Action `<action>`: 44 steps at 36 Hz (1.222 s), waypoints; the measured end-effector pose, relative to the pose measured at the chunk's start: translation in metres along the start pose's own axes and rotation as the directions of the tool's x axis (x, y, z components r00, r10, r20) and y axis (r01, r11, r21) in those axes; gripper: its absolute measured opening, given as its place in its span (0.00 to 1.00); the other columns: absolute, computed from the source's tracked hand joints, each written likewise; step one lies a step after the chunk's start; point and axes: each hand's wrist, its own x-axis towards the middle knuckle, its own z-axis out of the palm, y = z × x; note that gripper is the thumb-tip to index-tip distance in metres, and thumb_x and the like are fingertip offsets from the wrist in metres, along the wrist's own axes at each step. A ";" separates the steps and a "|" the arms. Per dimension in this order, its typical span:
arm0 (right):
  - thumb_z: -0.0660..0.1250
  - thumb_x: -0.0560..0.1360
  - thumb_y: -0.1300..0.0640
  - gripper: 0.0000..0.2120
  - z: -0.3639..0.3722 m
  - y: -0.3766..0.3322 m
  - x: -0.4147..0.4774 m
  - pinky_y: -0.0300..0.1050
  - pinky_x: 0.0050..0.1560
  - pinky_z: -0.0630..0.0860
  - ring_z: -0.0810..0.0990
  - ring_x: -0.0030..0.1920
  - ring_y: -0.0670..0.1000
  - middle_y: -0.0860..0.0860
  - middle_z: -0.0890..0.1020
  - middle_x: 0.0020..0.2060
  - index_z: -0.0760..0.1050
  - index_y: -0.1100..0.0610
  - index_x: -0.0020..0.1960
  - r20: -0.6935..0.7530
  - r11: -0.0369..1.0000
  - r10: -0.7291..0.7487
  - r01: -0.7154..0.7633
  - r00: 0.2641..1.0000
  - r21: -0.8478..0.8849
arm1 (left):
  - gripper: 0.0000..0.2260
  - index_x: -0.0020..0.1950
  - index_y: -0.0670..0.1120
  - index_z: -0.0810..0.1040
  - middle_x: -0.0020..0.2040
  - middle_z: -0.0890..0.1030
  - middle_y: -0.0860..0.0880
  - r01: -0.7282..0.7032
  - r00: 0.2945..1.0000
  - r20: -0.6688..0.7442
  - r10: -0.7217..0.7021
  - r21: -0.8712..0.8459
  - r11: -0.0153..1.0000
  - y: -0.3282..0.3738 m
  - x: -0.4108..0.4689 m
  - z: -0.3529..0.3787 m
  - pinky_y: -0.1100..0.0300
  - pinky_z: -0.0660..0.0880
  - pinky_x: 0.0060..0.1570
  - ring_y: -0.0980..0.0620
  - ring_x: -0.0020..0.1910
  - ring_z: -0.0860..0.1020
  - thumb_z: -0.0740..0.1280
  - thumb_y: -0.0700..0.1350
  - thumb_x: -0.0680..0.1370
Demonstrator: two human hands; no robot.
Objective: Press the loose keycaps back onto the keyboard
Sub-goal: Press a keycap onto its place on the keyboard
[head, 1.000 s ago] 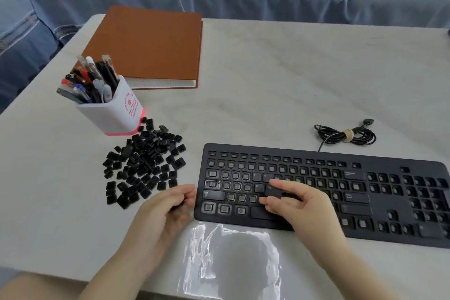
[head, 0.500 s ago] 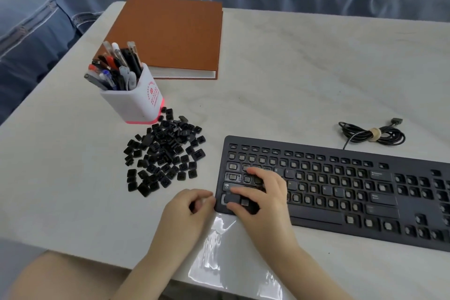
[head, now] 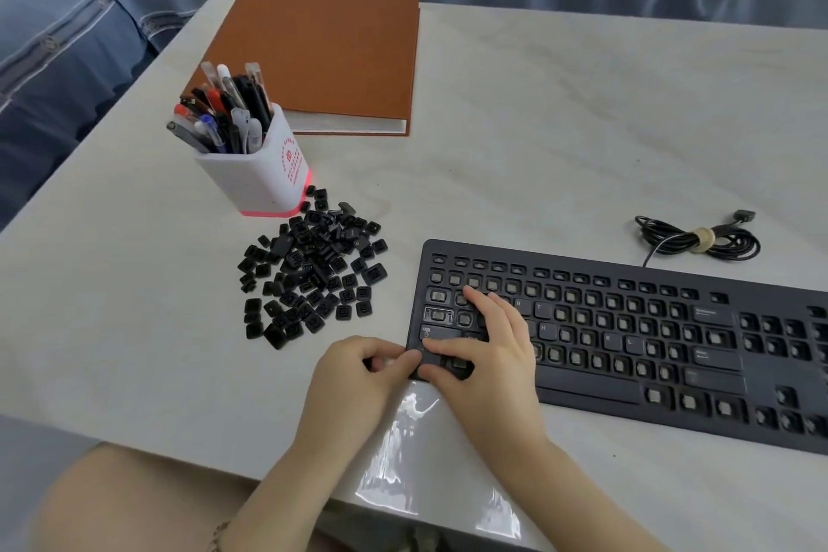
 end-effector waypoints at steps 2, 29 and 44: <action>0.80 0.60 0.54 0.11 -0.001 0.001 0.000 0.51 0.63 0.58 0.61 0.67 0.50 0.53 0.74 0.65 0.84 0.48 0.42 0.004 1.000 0.000 0.000 1.000 0.006 | 0.05 0.38 0.48 0.84 0.30 0.72 0.52 0.017 1.000 0.013 -0.017 0.003 1.000 0.002 0.002 0.000 0.71 0.66 0.30 0.62 0.27 0.70 0.73 0.47 0.72; 0.76 0.63 0.60 0.05 -0.014 0.012 0.006 0.31 0.62 0.57 0.63 0.59 0.38 0.43 0.73 0.55 0.82 0.52 0.35 -0.017 0.996 -0.009 0.011 1.000 0.090 | 0.05 0.37 0.49 0.81 0.28 0.71 0.54 0.071 0.997 -0.014 -0.070 0.102 0.992 0.001 0.003 0.003 0.70 0.64 0.26 0.58 0.26 0.68 0.72 0.46 0.73; 0.77 0.65 0.59 0.04 -0.013 0.006 0.005 0.30 0.61 0.55 0.60 0.59 0.37 0.43 0.71 0.55 0.83 0.52 0.37 0.002 0.997 0.016 -0.016 1.000 0.070 | 0.05 0.38 0.47 0.82 0.26 0.69 0.55 0.049 0.999 -0.006 -0.049 0.069 0.996 0.000 0.002 0.003 0.71 0.64 0.26 0.61 0.23 0.68 0.71 0.44 0.73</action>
